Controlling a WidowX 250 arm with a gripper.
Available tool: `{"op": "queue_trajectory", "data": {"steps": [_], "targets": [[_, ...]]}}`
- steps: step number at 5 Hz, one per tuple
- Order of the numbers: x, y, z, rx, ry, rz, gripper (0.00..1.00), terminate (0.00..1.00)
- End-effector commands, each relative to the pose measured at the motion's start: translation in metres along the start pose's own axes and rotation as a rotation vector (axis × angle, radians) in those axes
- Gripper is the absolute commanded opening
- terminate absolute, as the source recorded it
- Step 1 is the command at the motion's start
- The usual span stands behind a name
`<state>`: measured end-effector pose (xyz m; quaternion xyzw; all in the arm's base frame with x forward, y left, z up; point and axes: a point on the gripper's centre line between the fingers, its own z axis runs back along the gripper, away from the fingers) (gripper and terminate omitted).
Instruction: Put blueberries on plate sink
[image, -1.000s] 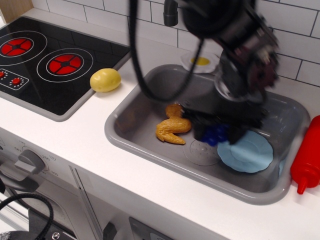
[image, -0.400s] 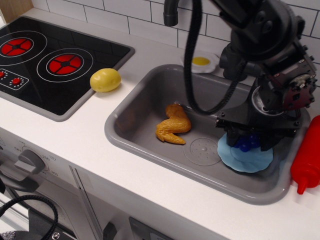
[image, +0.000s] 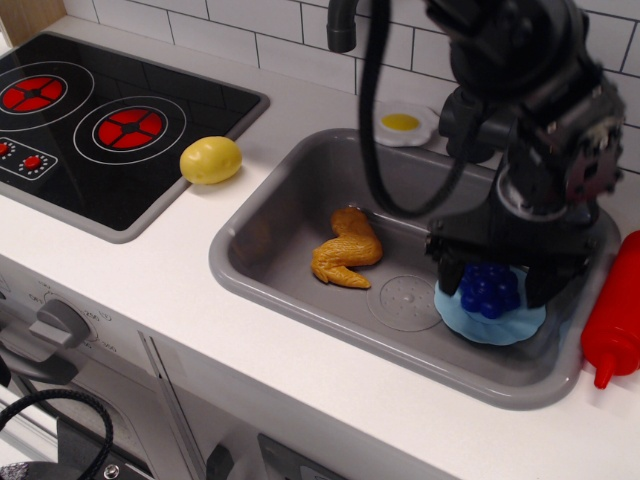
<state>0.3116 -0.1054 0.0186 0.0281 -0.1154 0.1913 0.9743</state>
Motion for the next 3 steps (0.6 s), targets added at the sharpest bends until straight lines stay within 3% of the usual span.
{"op": "queue_trajectory", "data": {"steps": [1, 2, 3], "targets": [[0.0319, 0.0174, 0.0832, -0.045, -0.144, -0.027, 1.00, 0.00], [0.0319, 0.0174, 0.0832, -0.045, -0.144, -0.027, 1.00, 0.00], [0.0319, 0.0174, 0.0832, -0.045, -0.144, -0.027, 1.00, 1.00]]}}
